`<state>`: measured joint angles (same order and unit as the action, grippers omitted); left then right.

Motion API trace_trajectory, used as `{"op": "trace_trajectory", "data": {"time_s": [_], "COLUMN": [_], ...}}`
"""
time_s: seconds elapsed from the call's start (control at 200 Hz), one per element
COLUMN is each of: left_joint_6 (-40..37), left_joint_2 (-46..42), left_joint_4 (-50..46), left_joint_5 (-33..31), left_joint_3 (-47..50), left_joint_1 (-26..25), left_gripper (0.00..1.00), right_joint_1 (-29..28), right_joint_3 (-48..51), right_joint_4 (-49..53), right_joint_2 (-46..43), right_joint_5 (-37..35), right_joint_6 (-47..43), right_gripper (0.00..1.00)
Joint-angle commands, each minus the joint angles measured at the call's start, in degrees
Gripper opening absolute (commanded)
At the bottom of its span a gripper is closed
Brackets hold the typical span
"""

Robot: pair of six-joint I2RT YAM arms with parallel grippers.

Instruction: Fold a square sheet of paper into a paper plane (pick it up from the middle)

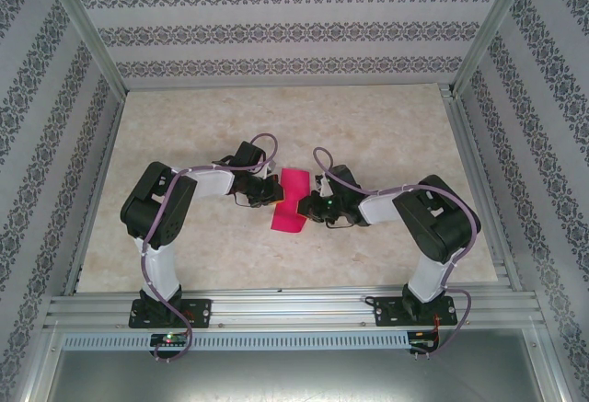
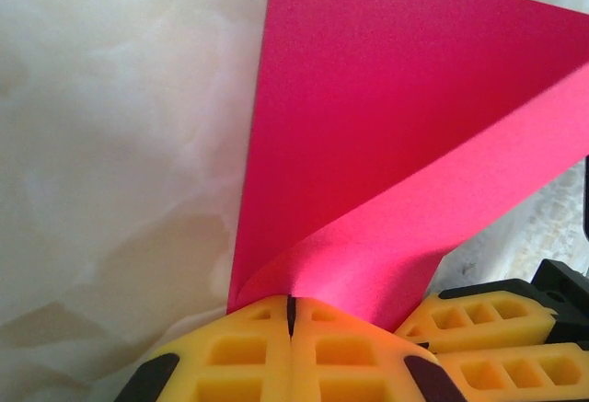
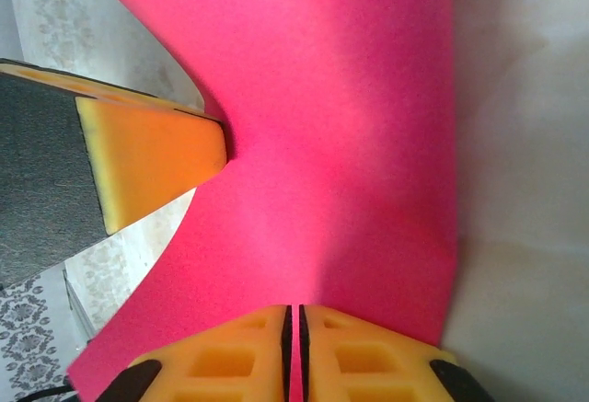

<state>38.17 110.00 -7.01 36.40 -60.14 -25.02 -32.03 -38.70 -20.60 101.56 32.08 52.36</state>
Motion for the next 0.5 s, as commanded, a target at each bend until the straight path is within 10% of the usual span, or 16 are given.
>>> {"op": "trace_trajectory", "data": {"time_s": [0.0,0.495], "left_joint_6": [-1.09,-1.27], "left_joint_2": [2.29,2.21], "left_joint_4": [-2.93,-3.18], "left_joint_5": [-1.42,-1.42], "left_joint_3": [0.9,0.81], "left_joint_1": [-1.09,-1.13], "left_gripper": [0.0,0.0], "right_joint_1": [-0.78,-4.07], "right_joint_3": [0.68,3.81], "right_joint_4": [1.41,-2.75], "right_joint_2": [-1.81,-0.94], "right_joint_5": [-0.2,-1.01], "right_joint_6": [-0.59,2.01], "right_gripper": [0.16,0.14]}}
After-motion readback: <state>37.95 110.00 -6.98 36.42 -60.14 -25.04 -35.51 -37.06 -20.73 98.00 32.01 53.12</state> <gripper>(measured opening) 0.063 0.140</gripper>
